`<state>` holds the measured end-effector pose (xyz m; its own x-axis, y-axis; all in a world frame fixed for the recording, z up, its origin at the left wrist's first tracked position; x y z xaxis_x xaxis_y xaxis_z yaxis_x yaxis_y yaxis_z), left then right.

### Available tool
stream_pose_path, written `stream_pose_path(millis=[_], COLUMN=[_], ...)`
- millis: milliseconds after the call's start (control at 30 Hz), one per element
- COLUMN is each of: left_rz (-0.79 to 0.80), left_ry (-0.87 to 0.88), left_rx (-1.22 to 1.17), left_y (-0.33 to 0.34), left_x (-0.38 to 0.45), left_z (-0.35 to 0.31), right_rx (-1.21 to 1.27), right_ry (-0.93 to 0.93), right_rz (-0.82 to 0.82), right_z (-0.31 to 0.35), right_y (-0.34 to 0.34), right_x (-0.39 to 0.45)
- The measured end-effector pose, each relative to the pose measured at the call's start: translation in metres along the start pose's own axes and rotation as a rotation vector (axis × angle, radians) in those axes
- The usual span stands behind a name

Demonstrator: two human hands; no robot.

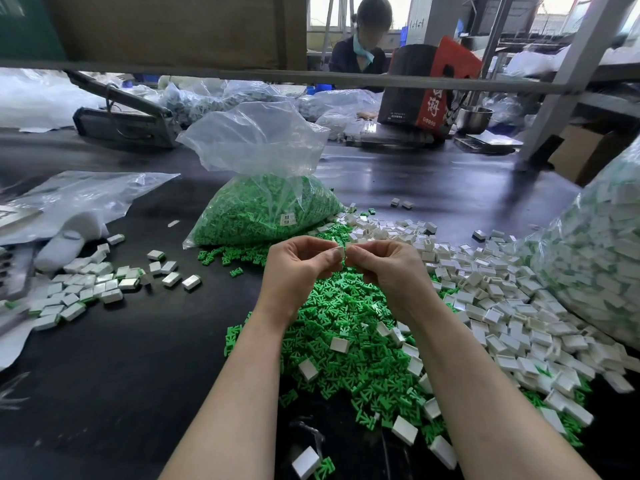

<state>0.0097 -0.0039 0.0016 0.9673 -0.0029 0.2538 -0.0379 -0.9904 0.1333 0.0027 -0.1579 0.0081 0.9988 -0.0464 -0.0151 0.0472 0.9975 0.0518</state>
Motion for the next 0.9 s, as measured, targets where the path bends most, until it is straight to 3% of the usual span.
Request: stream_pose_path(millis=[900], left_rz=[0.046], left_ry=[0.098], left_rx=[0.222], left_y=[-0.0075], left_x=[-0.0006], left_z=[0.0011], right_rx=[-0.264], right_ry=[-0.150], right_rz=[0.026], right_z=[0.0014], right_y=[0.0012], right_x=[-0.0019])
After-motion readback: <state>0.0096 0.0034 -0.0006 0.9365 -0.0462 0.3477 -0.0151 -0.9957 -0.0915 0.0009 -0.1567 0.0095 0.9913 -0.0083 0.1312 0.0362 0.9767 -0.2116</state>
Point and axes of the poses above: each hand's wrist, its own x-axis towards the middle knuckle, its own y-axis out of the palm, z = x × y, the point moved 1 cm from there along x, towards the middle knuckle, and after that the axes turned 4 degrees about y, right-handed, at the moved point
